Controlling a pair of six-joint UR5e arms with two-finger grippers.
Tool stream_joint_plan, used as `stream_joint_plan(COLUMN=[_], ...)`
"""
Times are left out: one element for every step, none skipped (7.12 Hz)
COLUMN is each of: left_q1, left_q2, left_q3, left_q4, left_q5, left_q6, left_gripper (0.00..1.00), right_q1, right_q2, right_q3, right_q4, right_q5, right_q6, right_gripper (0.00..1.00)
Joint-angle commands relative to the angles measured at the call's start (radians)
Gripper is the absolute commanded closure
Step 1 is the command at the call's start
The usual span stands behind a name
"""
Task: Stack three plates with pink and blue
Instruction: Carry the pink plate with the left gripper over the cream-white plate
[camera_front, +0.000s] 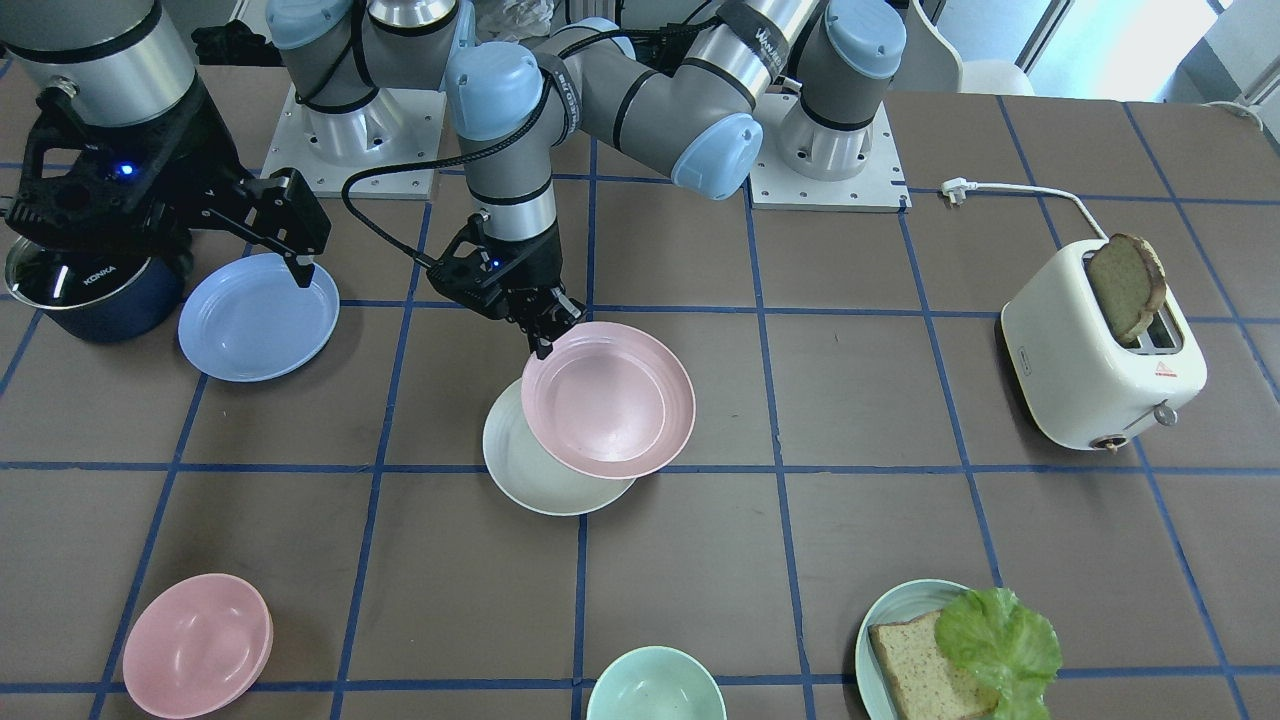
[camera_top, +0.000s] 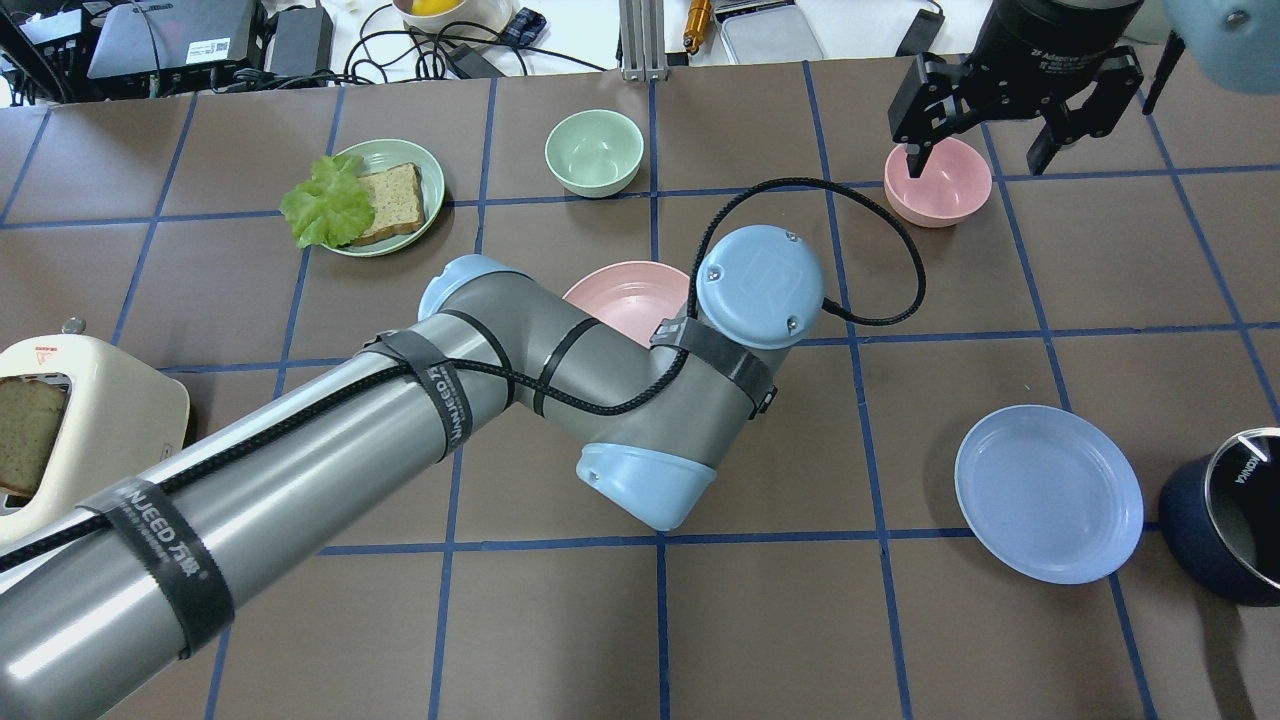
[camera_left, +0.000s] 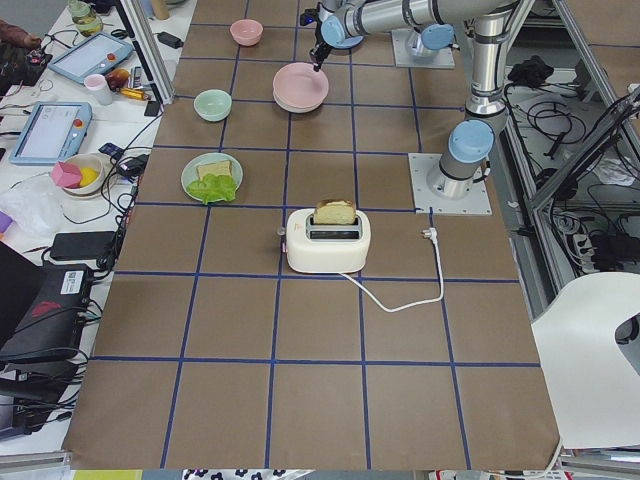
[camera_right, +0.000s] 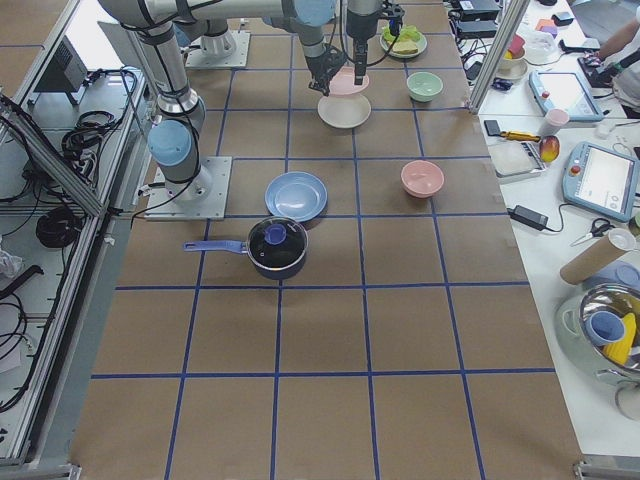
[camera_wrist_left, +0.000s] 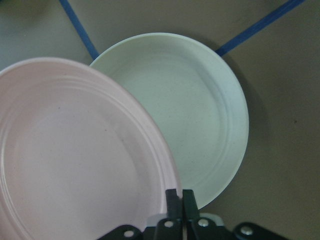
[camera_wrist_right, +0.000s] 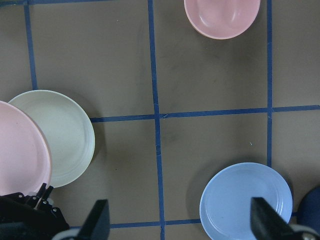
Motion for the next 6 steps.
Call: stream_joint_plan(left_q1=[-0.031, -0.033, -0.037, -0.037, -0.037, -0.037], left_q2=[-0.05, -0.064, -0.083, -0.099, -0.116, -0.128], left_q3=[0.021, 0.037, 0.055, 0.069, 0.077, 0.075], left_q4=[0.012, 0.003, 0.001, 0.001, -0.002, -0.005], left_q5=[0.002, 0.004, 0.004, 0.004, 0.01, 0.033], left_q6=[0.025, 0.036, 0.051, 0.077, 0.093, 0.108], left_gripper=[1.0, 1.0, 1.0, 1.0, 1.0, 1.0], right_q1=[0.0, 0.0, 0.0, 0.0, 0.0, 0.0], right_q2=[0.001, 0.002, 0.002, 0.002, 0.002, 0.002], right_q3=[-0.002, -0.002, -0.002, -0.003, -0.005, -0.008], right_q4=[-0.007, -0.015, -0.015, -0.014, -0.012, -0.01], right_q5=[-0.002, -0.001, 0.001, 0.004, 0.006, 0.007], right_q6=[0.0, 0.0, 0.0, -0.001, 0.0, 0.0], right_gripper=[0.0, 0.0, 0.0, 0.0, 0.0, 0.0])
